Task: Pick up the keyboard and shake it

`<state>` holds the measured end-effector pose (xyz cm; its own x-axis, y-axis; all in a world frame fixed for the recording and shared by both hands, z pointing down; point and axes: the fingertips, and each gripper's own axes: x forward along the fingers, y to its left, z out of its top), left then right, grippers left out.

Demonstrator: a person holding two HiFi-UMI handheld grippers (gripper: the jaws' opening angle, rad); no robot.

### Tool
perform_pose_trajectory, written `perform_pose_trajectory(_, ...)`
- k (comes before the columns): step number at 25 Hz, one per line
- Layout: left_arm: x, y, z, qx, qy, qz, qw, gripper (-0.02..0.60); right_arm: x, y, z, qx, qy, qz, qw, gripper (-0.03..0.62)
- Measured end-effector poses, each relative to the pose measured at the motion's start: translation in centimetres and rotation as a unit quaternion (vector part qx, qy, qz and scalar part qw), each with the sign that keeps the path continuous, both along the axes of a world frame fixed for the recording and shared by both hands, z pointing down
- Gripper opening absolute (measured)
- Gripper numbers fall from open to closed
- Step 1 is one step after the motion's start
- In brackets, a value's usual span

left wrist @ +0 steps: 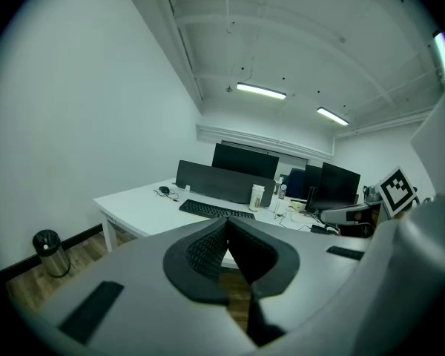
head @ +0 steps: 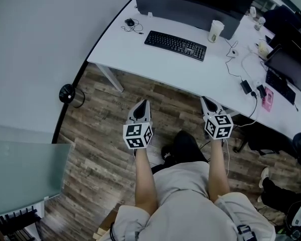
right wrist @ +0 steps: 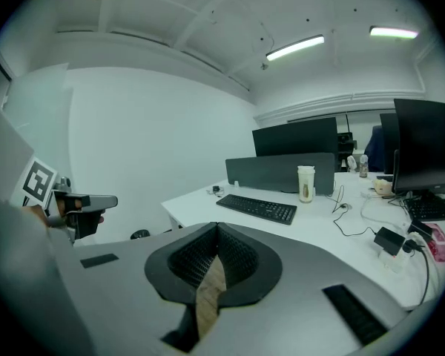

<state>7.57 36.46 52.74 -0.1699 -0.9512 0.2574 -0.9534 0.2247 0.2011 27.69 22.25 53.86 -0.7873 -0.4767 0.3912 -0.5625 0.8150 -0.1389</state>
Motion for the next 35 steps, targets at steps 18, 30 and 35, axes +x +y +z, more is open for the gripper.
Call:
perform_pose_trajectory(18,-14.4,-14.8,-0.3,-0.014,-0.043,0.026,0.9986,0.014,-16.2,-13.8,1.4,-0.022,-0.013,-0.054,0.998,0.038)
perform_pose_trajectory(30,-21.2,-29.6,1.8,-0.048,-0.032,0.076,0.9954,0.015,-21.1,-28.0,3.1,-0.056,-0.024,-0.002,0.998,0.038)
perform_pose_trajectory(35,-23.4,-35.5,3.0,-0.059,-0.045,0.1,0.9922,0.015,-22.3,-32.9,3.3,-0.071,-0.053,0.016,0.996,0.038)
